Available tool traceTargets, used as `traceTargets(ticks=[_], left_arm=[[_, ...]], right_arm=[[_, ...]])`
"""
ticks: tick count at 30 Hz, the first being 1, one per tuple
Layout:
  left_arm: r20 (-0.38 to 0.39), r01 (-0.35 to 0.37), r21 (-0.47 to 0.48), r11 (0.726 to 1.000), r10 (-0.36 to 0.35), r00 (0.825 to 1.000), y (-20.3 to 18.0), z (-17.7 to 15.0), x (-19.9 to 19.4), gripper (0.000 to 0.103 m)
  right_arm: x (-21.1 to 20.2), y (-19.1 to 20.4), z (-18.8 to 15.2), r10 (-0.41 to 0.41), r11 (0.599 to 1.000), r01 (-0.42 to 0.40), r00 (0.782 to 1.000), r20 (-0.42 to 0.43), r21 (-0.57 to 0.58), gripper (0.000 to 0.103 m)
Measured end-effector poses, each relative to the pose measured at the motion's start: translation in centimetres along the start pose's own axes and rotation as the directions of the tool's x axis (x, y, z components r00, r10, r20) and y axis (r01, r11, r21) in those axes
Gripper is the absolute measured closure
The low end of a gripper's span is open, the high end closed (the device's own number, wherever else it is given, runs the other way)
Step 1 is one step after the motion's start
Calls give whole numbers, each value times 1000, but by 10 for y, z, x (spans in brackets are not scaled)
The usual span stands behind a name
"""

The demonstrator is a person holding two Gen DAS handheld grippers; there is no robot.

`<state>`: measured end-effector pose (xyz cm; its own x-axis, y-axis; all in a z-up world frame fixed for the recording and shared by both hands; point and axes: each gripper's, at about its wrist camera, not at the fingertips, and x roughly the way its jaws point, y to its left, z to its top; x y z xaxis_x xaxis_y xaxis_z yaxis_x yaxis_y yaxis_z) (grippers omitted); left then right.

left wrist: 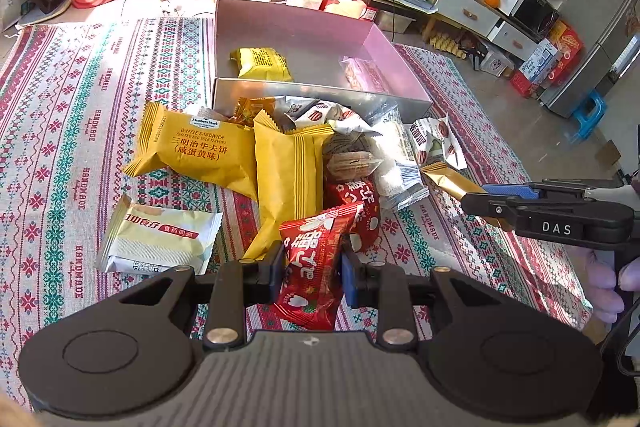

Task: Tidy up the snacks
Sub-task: 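Lift the red bag with the left gripper while the right gripper carries the gold bar into the box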

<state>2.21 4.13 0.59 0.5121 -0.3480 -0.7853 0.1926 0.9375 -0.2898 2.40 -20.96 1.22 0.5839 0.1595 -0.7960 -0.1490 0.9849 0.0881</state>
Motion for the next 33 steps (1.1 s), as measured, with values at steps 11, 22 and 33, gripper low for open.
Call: traceTargets(ticks=[11, 22, 33], left_arm=[[80, 12, -34, 999, -9, 997, -2, 31, -9, 69], [133, 18, -72, 997, -8, 991, -5, 54, -3, 69], [176, -17, -86, 996, 32, 984, -4, 85, 21, 69]], right_arm=[[-15, 8, 19, 52, 999, -53, 996, 74, 12, 75], [-8, 11, 46, 55, 997, -60, 992, 113, 43, 75], [20, -1, 68, 9, 994, -20, 994, 112, 103, 75]])
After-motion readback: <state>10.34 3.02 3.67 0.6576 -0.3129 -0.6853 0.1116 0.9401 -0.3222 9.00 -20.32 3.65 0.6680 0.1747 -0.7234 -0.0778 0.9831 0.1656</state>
